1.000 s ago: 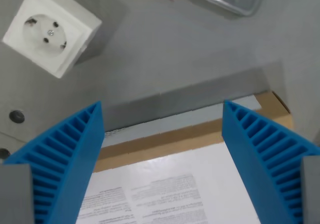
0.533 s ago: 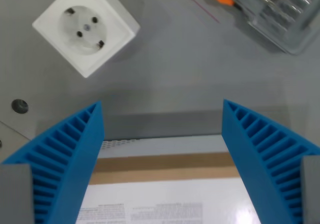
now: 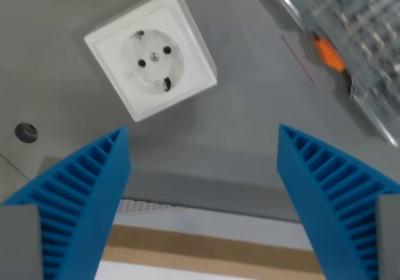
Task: Move above the white socket
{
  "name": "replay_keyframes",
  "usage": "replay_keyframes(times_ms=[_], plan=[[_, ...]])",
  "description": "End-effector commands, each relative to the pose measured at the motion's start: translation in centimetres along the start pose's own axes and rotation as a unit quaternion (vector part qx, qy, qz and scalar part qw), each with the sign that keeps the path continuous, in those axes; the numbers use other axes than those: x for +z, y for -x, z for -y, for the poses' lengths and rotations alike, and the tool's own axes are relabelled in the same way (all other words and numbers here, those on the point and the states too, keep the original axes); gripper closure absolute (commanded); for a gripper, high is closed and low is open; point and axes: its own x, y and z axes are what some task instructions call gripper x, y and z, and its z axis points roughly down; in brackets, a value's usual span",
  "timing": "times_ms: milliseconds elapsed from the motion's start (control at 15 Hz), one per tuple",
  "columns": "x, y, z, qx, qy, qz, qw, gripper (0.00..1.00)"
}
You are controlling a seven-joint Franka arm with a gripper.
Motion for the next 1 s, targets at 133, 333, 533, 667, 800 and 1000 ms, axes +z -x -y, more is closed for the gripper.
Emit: replay_keyframes(times_ms=[133, 333, 533, 667, 800, 1000], plan=[[1.2, -0.6, 1.0, -0.156, 0.008, -0.068, 0.9854, 0.0], [1.8, -1.1, 1.5, -0.166, 0.009, -0.072, 0.9835, 0.0], [2.3, -1.5, 1.9, -0.166, 0.01, -0.075, 0.9832, 0.0], [2.6, -1.7, 2.1, -0.163, 0.011, -0.076, 0.9836, 0.0], [2.8, -1.8, 2.3, -0.16, 0.01, -0.076, 0.9841, 0.0], [3.0, -1.9, 2.4, -0.156, 0.011, -0.076, 0.9848, 0.0]])
